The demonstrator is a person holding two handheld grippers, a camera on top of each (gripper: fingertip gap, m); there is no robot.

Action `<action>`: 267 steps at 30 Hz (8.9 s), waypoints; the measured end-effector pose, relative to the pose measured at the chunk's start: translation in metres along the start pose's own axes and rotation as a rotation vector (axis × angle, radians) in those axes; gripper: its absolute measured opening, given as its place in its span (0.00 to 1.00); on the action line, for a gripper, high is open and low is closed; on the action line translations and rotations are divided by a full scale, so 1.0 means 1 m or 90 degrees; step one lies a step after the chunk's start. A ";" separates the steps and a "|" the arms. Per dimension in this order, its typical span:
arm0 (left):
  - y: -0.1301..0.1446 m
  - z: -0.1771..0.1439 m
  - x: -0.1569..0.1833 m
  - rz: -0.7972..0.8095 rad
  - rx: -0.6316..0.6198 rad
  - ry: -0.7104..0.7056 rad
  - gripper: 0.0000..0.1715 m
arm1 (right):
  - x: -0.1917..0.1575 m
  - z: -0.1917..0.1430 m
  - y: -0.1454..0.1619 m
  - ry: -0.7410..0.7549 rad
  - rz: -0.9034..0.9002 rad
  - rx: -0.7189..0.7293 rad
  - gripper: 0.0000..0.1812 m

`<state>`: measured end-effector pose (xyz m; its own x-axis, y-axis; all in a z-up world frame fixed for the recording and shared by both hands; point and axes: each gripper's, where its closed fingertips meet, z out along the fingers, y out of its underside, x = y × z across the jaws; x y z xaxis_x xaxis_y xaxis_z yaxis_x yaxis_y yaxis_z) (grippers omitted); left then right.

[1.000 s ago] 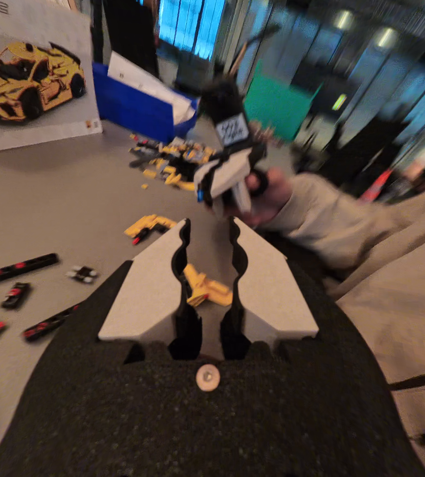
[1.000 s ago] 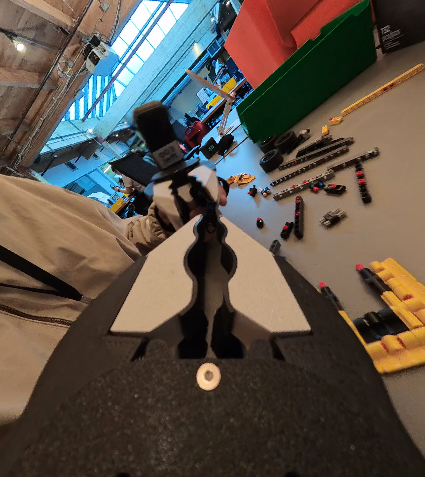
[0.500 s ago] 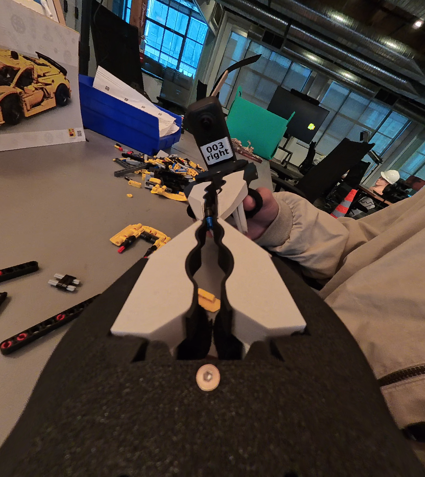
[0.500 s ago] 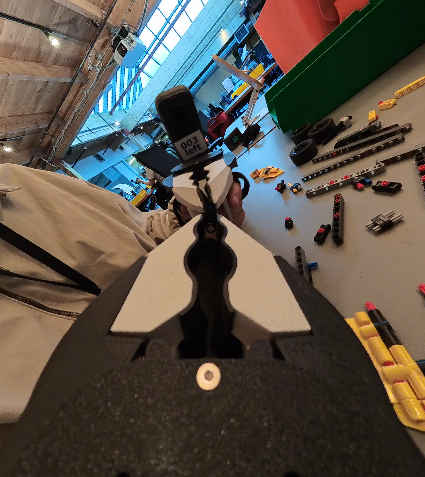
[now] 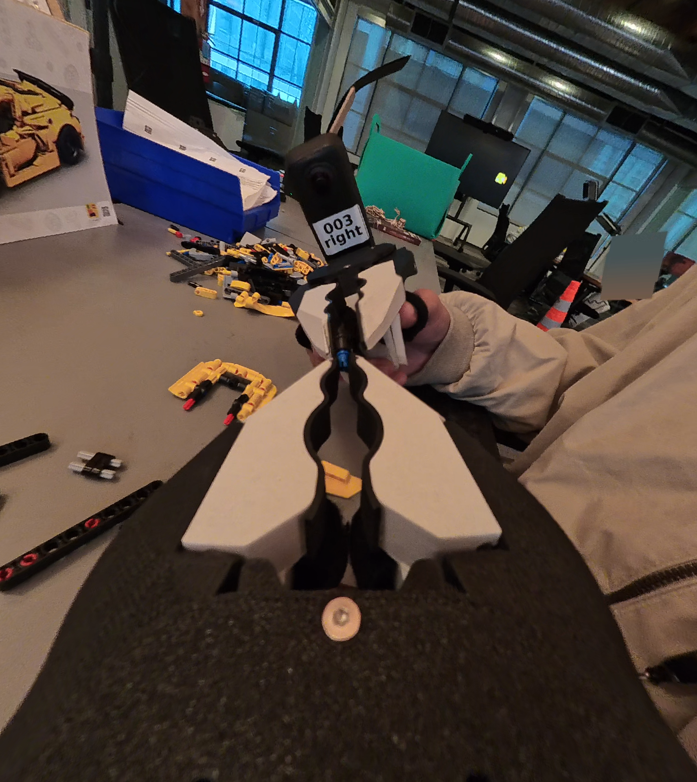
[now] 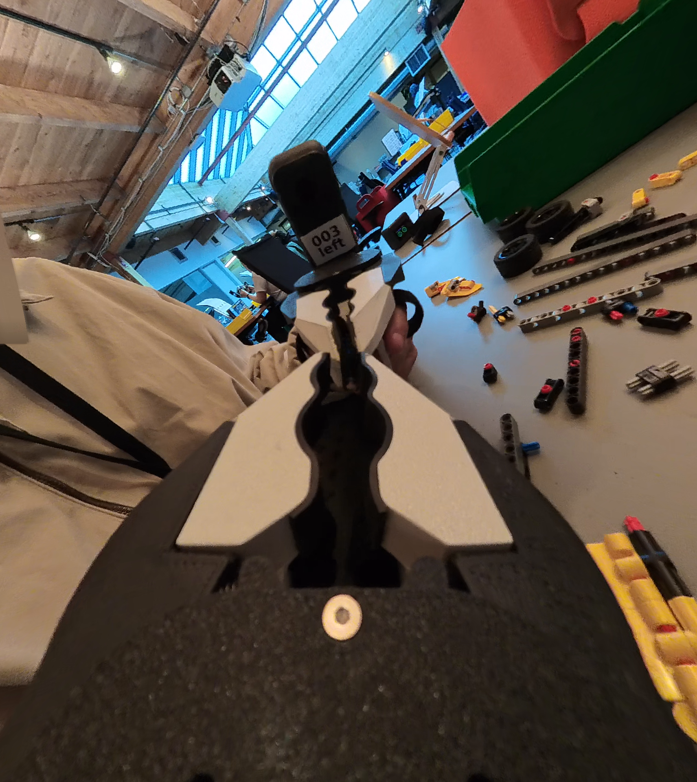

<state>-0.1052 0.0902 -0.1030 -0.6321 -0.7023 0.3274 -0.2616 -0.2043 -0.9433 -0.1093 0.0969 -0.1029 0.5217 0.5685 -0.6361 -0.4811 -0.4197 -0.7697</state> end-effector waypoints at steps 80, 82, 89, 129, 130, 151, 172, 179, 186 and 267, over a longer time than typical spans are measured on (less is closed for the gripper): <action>0.090 -0.006 -0.078 0.267 -0.382 -0.293 0.04 | 0.104 -0.310 -0.043 0.942 -0.252 -0.097 0.14; 0.080 -0.006 -0.077 0.308 -0.357 -0.304 0.04 | 0.102 -0.267 -0.049 0.869 -0.277 -0.086 0.15; 0.026 -0.002 -0.047 0.083 -0.113 -0.189 0.04 | 0.058 -0.057 -0.025 0.291 -0.141 0.032 0.19; 0.005 -0.011 -0.046 0.765 -0.197 -0.477 0.05 | 0.028 -0.006 -0.023 0.148 -0.090 0.101 0.06; 0.005 -0.011 -0.045 0.805 -0.202 -0.481 0.04 | 0.026 -0.009 -0.023 0.144 -0.100 0.090 0.07; 0.022 0.010 -0.015 1.217 -0.238 -0.453 0.04 | 0.019 -0.023 0.022 -0.008 0.137 -0.138 0.13; -0.031 -0.006 -0.013 -0.114 0.144 -0.031 0.12 | 0.008 0.012 -0.038 0.028 -0.001 0.149 0.04; -0.019 -0.009 -0.009 -0.104 0.096 -0.001 0.04 | 0.003 0.014 -0.024 0.018 -0.014 0.084 0.05; -0.015 -0.008 0.003 -0.089 0.073 0.045 0.04 | -0.007 0.011 -0.015 -0.024 0.026 0.030 0.04; -0.037 -0.057 -0.065 -0.241 0.259 -0.112 0.04 | 0.069 -0.049 0.017 0.543 -0.453 -0.317 0.00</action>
<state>-0.0958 0.1826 -0.0865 -0.4098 -0.6249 0.6645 -0.1226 -0.6841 -0.7190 -0.0467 0.0948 -0.1625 0.9448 0.2133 0.2487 0.3260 -0.5363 -0.7786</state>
